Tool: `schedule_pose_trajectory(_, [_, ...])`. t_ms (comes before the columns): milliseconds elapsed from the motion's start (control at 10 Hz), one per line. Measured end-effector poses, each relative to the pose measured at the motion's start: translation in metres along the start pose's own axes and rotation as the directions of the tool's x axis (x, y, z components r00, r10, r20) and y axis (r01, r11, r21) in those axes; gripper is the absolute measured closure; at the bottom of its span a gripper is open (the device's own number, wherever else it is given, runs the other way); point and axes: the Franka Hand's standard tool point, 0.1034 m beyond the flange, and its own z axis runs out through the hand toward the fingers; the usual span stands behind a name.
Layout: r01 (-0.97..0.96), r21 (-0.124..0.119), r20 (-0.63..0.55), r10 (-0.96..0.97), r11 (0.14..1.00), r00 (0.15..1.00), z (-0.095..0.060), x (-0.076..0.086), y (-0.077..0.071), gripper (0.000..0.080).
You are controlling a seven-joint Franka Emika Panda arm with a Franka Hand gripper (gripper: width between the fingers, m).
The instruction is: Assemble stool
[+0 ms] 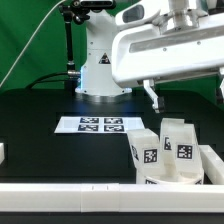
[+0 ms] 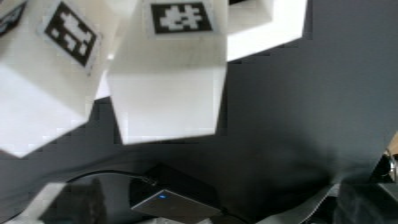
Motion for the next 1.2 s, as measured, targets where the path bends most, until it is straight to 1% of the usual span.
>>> schedule_pose_trajectory(100, [0.001,-0.002,0.002,-0.001,1.000,1.000,0.002,-0.002,0.001,0.0151])
schedule_pose_trajectory(400, [0.001,-0.002,0.002,-0.001,1.000,1.000,0.002,-0.002,0.001,0.0151])
schedule_pose_trajectory(500, [0.006,-0.003,0.024,-0.006,1.000,1.000,0.003,-0.004,0.002,0.0151])
schedule_pose_trajectory(600, [0.029,-0.008,0.039,-0.028,1.000,0.999,0.004,-0.003,0.008,0.0151])
schedule_pose_trajectory(700, [0.031,-0.005,0.119,-0.030,1.000,0.992,0.006,-0.006,0.010,0.0151])
schedule_pose_trajectory(800, [0.023,0.001,0.195,-0.022,1.000,0.981,0.006,-0.006,0.009,0.0151])
schedule_pose_trajectory(900, [0.015,0.002,0.237,-0.015,1.000,0.971,0.007,-0.006,0.010,0.0151])
schedule_pose_trajectory(1000, [0.007,0.006,0.331,-0.009,1.000,0.944,0.007,-0.012,0.010,0.0151])
schedule_pose_trajectory(1100, [0.000,0.010,0.391,-0.004,1.000,0.920,0.005,-0.012,0.009,0.0151])
schedule_pose_trajectory(1200, [0.006,0.011,0.419,-0.010,1.000,0.908,0.006,-0.012,0.010,0.0151])
